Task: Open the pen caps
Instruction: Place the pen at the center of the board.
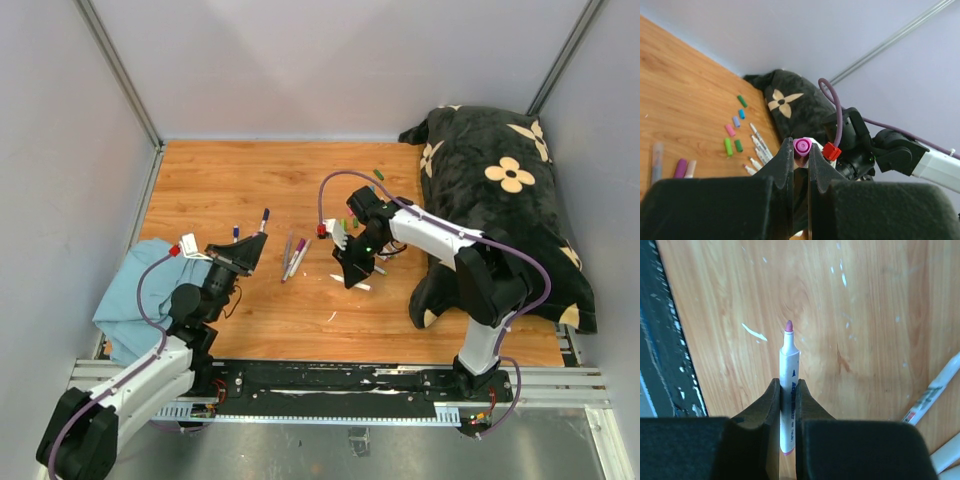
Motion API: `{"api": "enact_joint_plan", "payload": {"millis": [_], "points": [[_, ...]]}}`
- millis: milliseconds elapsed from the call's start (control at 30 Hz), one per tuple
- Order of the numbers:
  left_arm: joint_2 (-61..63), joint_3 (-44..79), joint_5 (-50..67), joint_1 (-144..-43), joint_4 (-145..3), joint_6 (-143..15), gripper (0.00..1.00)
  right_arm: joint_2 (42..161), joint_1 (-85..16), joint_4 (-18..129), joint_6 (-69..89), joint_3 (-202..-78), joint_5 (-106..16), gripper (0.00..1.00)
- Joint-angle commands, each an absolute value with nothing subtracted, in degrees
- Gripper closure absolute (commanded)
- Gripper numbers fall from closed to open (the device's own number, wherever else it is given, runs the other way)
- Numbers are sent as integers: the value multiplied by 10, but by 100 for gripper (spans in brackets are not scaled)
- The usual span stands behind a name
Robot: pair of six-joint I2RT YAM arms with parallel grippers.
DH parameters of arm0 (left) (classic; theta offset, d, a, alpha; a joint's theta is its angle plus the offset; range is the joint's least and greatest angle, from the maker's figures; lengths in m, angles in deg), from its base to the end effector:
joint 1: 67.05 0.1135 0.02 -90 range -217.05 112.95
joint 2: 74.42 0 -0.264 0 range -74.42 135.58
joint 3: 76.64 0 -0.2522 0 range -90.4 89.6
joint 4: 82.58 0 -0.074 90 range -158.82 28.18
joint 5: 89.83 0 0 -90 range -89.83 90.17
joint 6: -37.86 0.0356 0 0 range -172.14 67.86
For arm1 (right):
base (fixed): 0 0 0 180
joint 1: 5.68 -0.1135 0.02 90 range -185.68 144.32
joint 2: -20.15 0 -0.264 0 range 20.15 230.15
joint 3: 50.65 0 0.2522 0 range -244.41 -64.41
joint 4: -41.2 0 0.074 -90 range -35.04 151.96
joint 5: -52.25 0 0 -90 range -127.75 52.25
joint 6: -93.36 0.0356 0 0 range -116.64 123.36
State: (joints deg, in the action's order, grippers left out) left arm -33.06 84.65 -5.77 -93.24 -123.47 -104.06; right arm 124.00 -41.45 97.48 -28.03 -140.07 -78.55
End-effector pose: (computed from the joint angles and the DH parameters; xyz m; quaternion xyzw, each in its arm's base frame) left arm 0.1439 -0.0667 0.2251 -0.1712 0.5613 -0.4862 0.6475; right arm 0.2791 0.2298 0.2117 -0.5597 0.7375 0.3494 0.1438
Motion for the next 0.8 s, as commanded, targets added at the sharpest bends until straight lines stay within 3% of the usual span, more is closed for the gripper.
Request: {"api": "enact_joint_plan", "payload": {"millis": [0, 767], "points": [[-369, 883, -42, -928, -1170, -1059, 100, 1219, -411, 956, -257, -1360, -683, 96], [-283, 888, 1, -928, -1195, -1103, 100, 1261, -414, 907, -213, -1363, -614, 98]]}}
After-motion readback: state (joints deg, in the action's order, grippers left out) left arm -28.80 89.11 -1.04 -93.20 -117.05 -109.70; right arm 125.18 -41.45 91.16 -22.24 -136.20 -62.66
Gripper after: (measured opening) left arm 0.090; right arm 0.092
